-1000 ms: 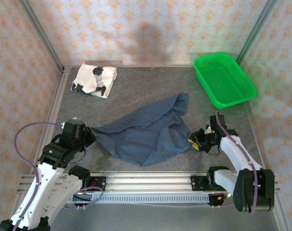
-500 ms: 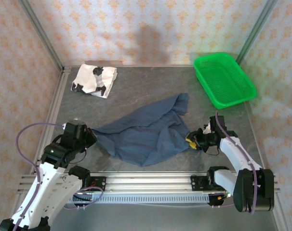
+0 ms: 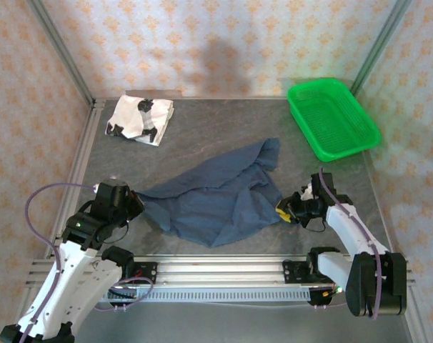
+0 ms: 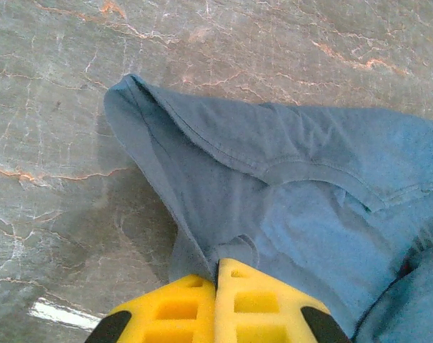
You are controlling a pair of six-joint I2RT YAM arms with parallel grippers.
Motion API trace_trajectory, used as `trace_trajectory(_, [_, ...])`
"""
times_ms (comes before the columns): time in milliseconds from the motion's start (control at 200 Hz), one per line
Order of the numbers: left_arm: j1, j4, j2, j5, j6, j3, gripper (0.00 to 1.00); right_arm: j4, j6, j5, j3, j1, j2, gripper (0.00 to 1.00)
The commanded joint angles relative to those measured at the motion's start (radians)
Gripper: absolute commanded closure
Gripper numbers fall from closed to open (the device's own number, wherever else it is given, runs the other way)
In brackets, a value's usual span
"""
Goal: Fold and stack the t-shirts
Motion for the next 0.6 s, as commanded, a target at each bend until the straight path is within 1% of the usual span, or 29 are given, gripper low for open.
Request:
trace_trajectory(0, [0.004, 0.003, -0.011, -0.001, -0.007, -0.007, 1.0, -0.055, -0.032, 0.055, 0.02, -0.003, 0.005, 0.74])
trace_trajectory(270, [0.004, 0.002, -0.011, 0.001, -0.003, -0.009, 1.0, -0.059, -0.039, 0.06, 0.02, 0.015, 0.02, 0.67])
trace_trajectory(595, [0.003, 0.011, -0.008, 0.008, -0.005, -0.014, 1.0, -0.065, -0.031, 0.082, 0.023, 0.062, 0.021, 0.66])
